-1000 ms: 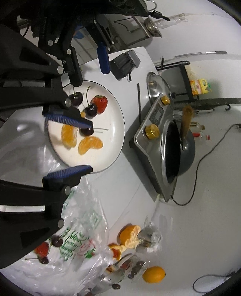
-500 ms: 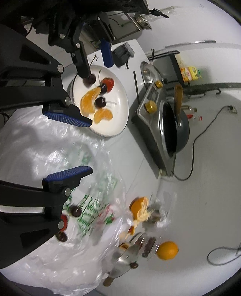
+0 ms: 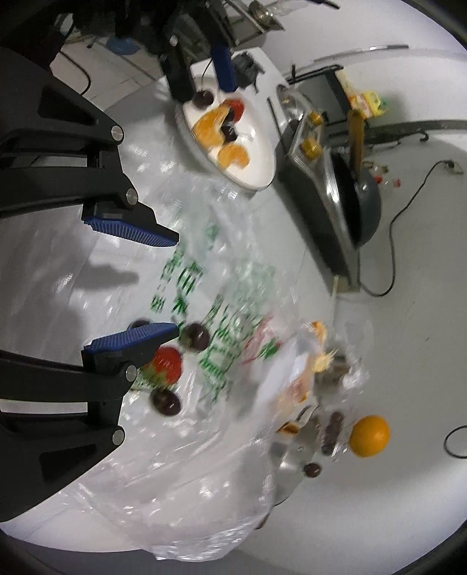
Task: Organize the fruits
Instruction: 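Move both open tools back to the cherries on the plastic bag, then grasp a dark cherry with the right tool while the left tool grasps another cherry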
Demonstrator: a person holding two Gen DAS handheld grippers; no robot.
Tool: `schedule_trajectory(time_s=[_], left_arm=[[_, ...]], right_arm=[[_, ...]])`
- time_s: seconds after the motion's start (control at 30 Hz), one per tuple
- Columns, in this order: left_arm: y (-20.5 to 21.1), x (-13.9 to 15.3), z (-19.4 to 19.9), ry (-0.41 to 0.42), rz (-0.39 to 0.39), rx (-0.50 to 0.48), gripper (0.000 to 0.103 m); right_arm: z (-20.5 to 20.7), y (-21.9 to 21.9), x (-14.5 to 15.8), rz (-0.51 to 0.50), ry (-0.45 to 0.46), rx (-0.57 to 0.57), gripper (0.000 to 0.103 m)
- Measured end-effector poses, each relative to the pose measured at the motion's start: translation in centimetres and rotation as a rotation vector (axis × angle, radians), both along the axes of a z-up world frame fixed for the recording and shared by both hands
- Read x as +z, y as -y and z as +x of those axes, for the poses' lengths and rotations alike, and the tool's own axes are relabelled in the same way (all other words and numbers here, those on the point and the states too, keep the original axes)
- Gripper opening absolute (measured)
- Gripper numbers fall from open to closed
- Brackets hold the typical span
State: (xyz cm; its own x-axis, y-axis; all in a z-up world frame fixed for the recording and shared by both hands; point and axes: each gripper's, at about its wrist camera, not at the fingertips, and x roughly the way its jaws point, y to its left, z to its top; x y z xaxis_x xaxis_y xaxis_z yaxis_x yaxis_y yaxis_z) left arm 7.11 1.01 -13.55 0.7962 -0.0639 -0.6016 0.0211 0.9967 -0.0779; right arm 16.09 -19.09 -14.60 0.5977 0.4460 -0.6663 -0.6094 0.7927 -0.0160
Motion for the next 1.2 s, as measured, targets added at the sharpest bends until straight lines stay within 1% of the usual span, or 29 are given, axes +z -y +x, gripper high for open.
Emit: schedule_trajectory(time_s=[0.23, 0.67, 0.73, 0.87, 1.03, 1.2], left_arm=[[0.7, -0.4, 1.2, -0.015, 0.000, -0.025, 0.075], [0.6, -1.2, 2.0, -0.035, -0.012, -0.049, 0.075], [0.6, -1.3, 2.0, -0.037, -0.013, -0.051, 0.075], [0.5, -1.2, 1.9, -0.035, -0.010, -0.055, 0.075], [0.8, -1.0, 1.6, -0.033, 0.001, -0.058, 0.075], [1.4, -0.6, 1.6, -0.028, 0.017, -0.062, 0.075]], right_arm=[[1.4, 1.2, -2.0, -0.024, -0.045, -0.059, 0.047], [3.4, 0.8, -3.7, -0.063, -0.098, -0.124, 0.047], [3.5, 0.8, -3.8, -0.065, -0.095, -0.135, 0.045], [3.6, 0.8, -3.7, -0.065, -0.089, -0.146, 0.031], [3.1, 1.0, -3.6, -0.047, -0.078, -0.127, 0.031], [2.4, 1.6, -2.4, -0.003, -0.063, -0.097, 0.031]])
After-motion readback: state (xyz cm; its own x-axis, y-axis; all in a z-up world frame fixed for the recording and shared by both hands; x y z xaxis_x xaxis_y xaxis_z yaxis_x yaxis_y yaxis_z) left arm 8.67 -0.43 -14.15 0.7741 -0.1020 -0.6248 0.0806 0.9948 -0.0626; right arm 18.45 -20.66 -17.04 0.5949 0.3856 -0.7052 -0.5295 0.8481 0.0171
